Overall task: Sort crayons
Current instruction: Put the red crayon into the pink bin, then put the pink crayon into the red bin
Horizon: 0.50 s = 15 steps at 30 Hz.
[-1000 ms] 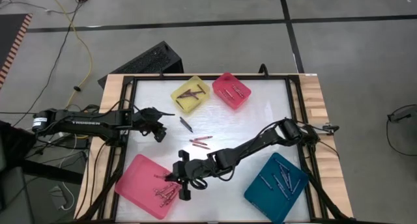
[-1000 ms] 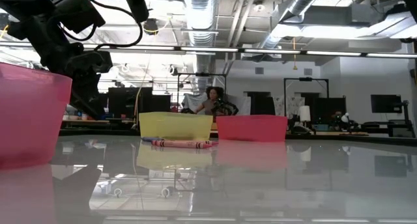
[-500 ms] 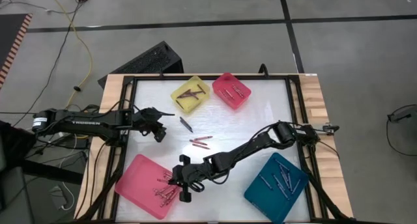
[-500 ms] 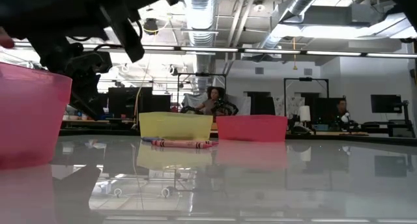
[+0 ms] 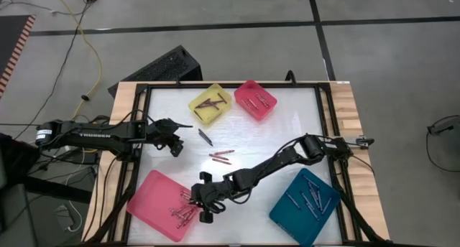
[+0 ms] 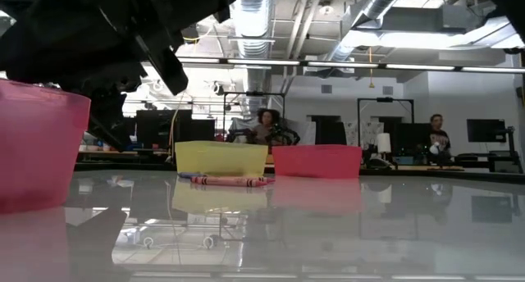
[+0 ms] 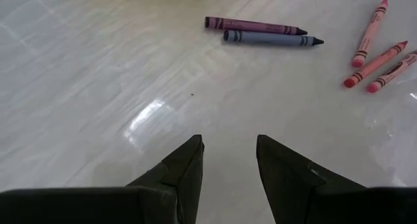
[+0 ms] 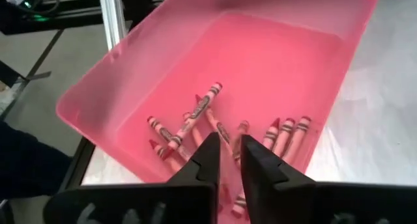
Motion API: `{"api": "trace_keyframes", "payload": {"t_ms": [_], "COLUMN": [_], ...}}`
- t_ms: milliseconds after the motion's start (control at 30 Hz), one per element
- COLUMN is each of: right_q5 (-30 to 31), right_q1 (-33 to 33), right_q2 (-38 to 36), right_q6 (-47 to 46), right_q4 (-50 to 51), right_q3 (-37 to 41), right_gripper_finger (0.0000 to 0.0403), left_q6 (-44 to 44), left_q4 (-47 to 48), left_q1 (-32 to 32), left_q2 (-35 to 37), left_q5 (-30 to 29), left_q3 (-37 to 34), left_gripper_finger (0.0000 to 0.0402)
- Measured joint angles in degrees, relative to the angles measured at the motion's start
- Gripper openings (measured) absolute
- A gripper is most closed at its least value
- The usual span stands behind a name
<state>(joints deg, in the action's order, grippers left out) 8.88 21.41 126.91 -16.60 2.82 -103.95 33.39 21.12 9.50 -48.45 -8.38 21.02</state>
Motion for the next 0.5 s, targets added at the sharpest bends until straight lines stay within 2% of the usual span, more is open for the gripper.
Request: {"api": "trace_keyframes", "payload": {"t_ms": [200, 300, 400, 500], "right_q5": [0.0, 0.0, 0.1, 0.4], "right_q1": [-0.3, -0.9, -2.3, -4.2], "right_q2": [-0.8, -2.5, -5.0, -7.0], "right_q6": [-0.7, 0.9, 1.8, -1.1], "right_q4": [0.4, 3.7, 12.5, 24.9], "right_q3": [-1.3, -3.4, -6.6, -10.0], "right_gripper_finger": [0.0065, 0.0066, 0.0066, 0.0066], "left_q6": [0.0, 0.0, 0.0, 0.2], "left_q4": [0.0, 0.0, 0.0, 0.0], "left_q1": [0.0, 0.0, 0.0, 0.0], "left_q2": [0.0, 0.0, 0.0, 0.0], "left_q5": [0.0, 0.0, 0.0, 0.3], "left_q3": [0.0, 0.0, 0.0, 0.0], "left_gripper_finger": [0.0133, 0.0133, 0.0133, 0.0133]}}
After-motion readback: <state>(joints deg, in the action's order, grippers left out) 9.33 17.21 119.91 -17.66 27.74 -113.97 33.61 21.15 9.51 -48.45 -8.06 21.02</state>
